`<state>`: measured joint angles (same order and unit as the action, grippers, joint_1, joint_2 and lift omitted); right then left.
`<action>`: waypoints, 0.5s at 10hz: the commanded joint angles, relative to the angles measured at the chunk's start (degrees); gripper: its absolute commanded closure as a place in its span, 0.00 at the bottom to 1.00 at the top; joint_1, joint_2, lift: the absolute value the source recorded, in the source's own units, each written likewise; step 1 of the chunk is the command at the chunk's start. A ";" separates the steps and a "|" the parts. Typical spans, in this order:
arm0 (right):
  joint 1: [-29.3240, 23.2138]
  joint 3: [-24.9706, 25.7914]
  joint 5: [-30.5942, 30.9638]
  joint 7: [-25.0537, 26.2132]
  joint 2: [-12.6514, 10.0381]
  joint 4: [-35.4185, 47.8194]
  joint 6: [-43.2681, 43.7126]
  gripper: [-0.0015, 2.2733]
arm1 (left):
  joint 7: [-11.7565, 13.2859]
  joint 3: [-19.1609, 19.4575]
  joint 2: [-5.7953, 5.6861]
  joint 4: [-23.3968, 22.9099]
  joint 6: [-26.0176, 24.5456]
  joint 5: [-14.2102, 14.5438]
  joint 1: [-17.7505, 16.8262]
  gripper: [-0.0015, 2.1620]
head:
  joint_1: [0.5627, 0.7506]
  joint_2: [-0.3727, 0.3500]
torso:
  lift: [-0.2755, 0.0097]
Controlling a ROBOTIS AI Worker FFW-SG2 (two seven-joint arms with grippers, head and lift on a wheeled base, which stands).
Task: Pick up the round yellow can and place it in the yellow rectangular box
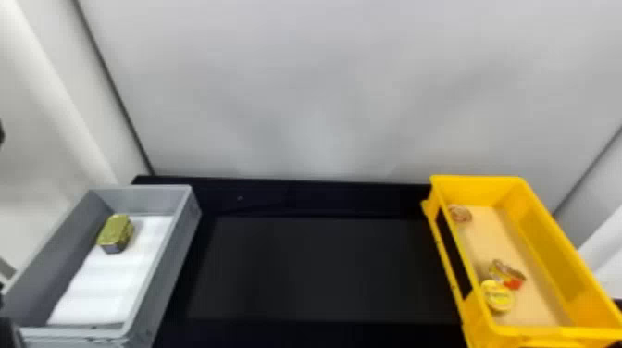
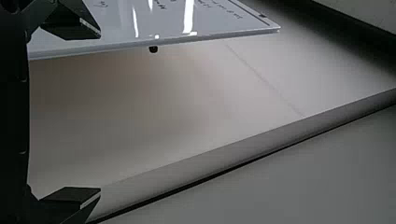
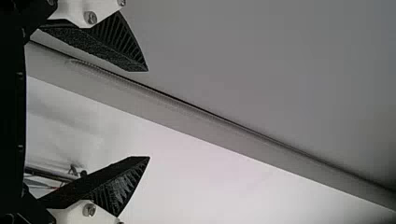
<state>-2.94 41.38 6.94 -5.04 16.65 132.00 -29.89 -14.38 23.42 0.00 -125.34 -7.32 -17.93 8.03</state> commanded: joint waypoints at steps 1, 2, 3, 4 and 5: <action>-0.40 0.54 -2.37 1.96 -0.30 1.33 -0.19 0.07 | -0.04 -0.03 0.15 0.00 0.11 0.00 0.06 0.05 | 0.70 0.53 | 0.76; -0.40 0.63 -4.83 3.28 -0.30 1.33 0.25 0.08 | 0.04 0.06 0.15 0.00 0.11 0.00 0.06 0.05 | 0.70 0.53 | 0.76; -0.49 0.81 -6.06 3.72 -0.30 1.33 0.16 0.08 | 0.04 -0.03 0.15 0.00 0.11 0.00 0.06 0.05 | 0.70 0.53 | 0.76; -0.49 1.34 -8.08 3.81 -0.30 1.24 -0.01 0.08 | -0.04 -0.03 0.15 0.00 0.11 0.00 0.06 0.05 | 0.70 0.53 | 0.76; -0.49 1.34 -8.61 4.25 -0.21 1.59 -0.72 0.08 | -0.04 -0.03 0.15 0.00 0.11 0.00 0.06 0.05 | 0.70 0.53 | 0.76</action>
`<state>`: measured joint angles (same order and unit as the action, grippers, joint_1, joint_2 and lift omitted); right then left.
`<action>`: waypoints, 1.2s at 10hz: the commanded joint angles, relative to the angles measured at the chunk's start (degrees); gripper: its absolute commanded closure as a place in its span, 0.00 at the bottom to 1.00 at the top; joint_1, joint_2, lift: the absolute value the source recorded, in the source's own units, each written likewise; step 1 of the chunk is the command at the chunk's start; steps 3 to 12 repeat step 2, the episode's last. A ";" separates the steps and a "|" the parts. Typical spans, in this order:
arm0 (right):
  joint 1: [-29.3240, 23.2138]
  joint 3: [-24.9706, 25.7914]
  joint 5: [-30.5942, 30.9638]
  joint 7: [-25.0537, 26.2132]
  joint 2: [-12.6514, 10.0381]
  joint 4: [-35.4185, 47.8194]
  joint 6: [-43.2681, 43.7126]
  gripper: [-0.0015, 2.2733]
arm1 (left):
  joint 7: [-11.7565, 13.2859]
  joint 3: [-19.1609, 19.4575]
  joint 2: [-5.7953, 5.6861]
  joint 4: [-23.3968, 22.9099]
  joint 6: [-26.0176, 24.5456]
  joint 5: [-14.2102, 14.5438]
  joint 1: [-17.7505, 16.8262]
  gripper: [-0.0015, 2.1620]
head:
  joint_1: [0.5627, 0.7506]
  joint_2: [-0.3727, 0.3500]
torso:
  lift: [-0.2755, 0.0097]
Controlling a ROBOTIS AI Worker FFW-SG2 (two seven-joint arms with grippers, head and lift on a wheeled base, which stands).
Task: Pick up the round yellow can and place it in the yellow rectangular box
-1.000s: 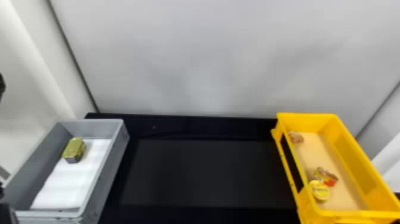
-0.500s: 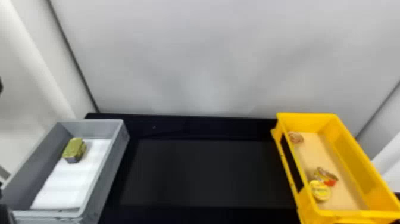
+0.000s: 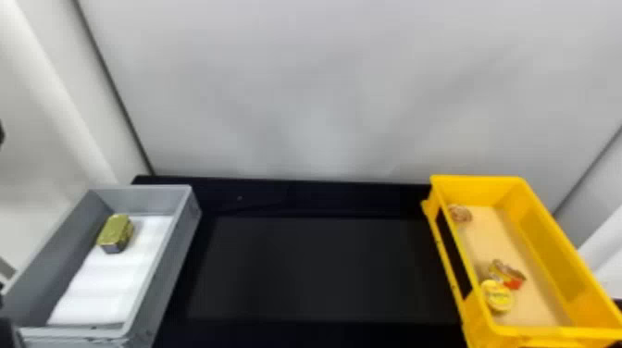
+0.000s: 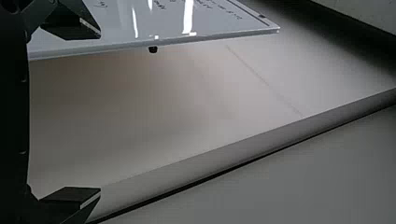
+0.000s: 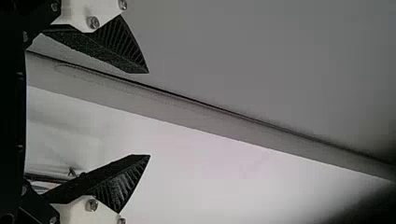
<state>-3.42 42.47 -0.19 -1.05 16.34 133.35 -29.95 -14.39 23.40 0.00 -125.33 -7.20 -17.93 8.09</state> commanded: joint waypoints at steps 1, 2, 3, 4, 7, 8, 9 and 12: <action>0.00 0.25 -2.27 0.87 0.00 0.59 -1.26 0.07 | -0.03 -0.01 0.15 0.00 -0.01 0.00 0.00 0.05 | 0.70 0.53 | 0.76; 0.00 0.25 -2.36 2.19 0.18 1.82 -3.37 0.06 | 0.05 -0.18 0.15 0.00 -0.01 0.00 0.00 0.05 | 0.70 0.53 | 0.76; 0.00 0.25 -2.36 2.19 0.18 1.82 -3.37 0.06 | 0.05 -0.18 0.15 0.00 -0.01 0.00 0.00 0.05 | 0.70 0.53 | 0.76; 0.00 0.25 -2.36 2.19 0.18 1.82 -3.37 0.06 | 0.05 -0.18 0.15 0.00 -0.01 0.00 0.00 0.05 | 0.70 0.53 | 0.76; 0.00 0.25 -2.36 2.19 0.18 1.82 -3.37 0.06 | 0.05 -0.18 0.15 0.00 -0.01 0.00 0.00 0.05 | 0.70 0.53 | 0.76; 0.00 0.25 -2.36 2.19 0.18 1.82 -3.37 0.06 | 0.05 -0.18 0.15 0.00 -0.01 0.00 0.00 0.05 | 0.70 0.53 | 0.76; 0.00 0.25 -2.36 2.19 0.18 1.82 -3.37 0.06 | 0.05 -0.18 0.15 0.00 -0.01 0.00 0.00 0.05 | 0.70 0.53 | 0.76; 0.00 0.25 -2.36 2.19 0.18 1.82 -3.37 0.06 | 0.05 -0.18 0.15 0.00 -0.01 0.00 0.00 0.05 | 0.70 0.53 | 0.76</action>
